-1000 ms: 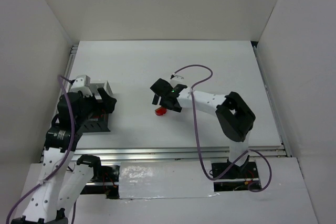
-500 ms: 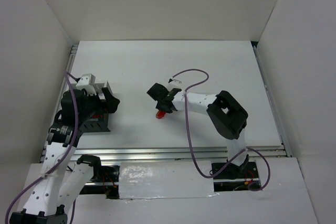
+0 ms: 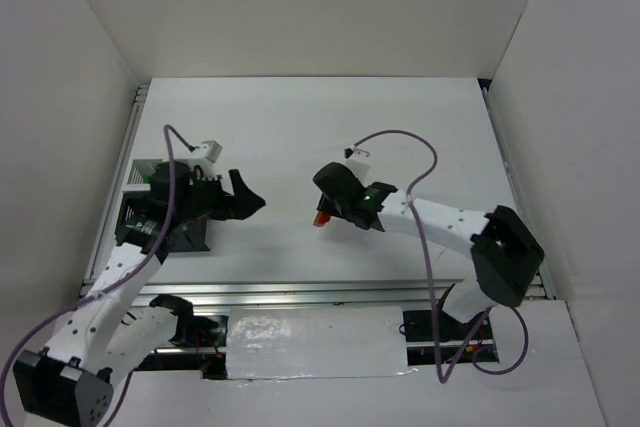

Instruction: Sort the legos into containers by color

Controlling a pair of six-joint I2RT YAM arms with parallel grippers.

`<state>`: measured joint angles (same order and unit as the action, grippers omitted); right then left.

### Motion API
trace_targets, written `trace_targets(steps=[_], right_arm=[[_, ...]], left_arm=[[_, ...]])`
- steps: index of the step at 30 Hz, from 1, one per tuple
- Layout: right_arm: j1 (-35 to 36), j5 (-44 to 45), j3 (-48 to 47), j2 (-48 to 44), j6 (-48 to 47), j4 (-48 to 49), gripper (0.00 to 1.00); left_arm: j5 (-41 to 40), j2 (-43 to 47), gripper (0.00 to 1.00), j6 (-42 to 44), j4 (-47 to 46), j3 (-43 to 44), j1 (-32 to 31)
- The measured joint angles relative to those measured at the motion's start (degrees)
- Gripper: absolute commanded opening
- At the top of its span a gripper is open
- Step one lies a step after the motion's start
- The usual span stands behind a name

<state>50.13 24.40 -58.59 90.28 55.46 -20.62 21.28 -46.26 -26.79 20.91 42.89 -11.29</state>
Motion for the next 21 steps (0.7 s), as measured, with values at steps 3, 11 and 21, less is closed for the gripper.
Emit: trace_targets(steps=[3,11,21], right_arm=[[0.3,1.6,0.5,-7.7,-1.1,-0.1,0.00],[4.6,5.5,0.7,-22.4,-3.9,-0.9,0.00],[8.5,9.6,0.9,-23.6,-4.6,-3.5,0.00]], left_arm=[[0.0,-6.0,1.00,-5.0,-5.2,-1.3,-10.2],[-1.1,-17.1,0.99,-14.3,-18.7,-0.9,-25.3],[-4.2,-20.5,0.76,-17.6,-25.9,2.6,-29.2]])
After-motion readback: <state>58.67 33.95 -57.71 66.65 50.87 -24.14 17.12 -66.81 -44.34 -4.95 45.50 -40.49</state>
